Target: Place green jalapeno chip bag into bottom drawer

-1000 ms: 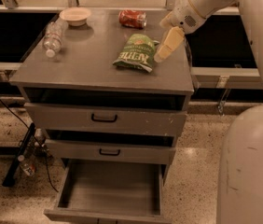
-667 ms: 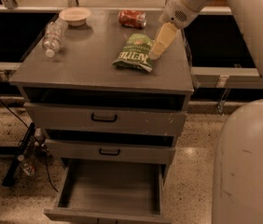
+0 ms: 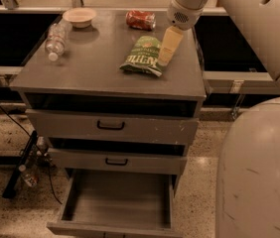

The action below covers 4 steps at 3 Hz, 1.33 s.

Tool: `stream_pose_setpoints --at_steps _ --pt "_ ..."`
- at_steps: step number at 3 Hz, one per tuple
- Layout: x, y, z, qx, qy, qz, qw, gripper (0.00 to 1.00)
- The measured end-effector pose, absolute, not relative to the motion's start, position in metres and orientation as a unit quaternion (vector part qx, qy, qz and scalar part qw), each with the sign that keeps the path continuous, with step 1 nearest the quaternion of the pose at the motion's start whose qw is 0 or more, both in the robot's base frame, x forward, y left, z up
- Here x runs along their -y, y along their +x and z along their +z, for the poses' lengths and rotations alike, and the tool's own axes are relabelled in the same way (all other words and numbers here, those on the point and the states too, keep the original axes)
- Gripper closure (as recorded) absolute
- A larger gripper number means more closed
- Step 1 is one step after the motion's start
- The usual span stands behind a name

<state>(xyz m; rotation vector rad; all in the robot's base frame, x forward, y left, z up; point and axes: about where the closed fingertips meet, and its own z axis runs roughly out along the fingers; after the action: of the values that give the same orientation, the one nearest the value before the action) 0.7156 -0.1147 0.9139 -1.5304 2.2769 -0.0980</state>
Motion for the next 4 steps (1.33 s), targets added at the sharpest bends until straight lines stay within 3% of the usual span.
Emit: stream_pose_setpoints --at_steps 2,4 --pt "0.115 0.714 0.910 -0.822 -0.538 -0.077 0.169 0.00" --pt "0.105 0.728 0.898 -0.829 -0.532 -0.026 0.170 0.00"
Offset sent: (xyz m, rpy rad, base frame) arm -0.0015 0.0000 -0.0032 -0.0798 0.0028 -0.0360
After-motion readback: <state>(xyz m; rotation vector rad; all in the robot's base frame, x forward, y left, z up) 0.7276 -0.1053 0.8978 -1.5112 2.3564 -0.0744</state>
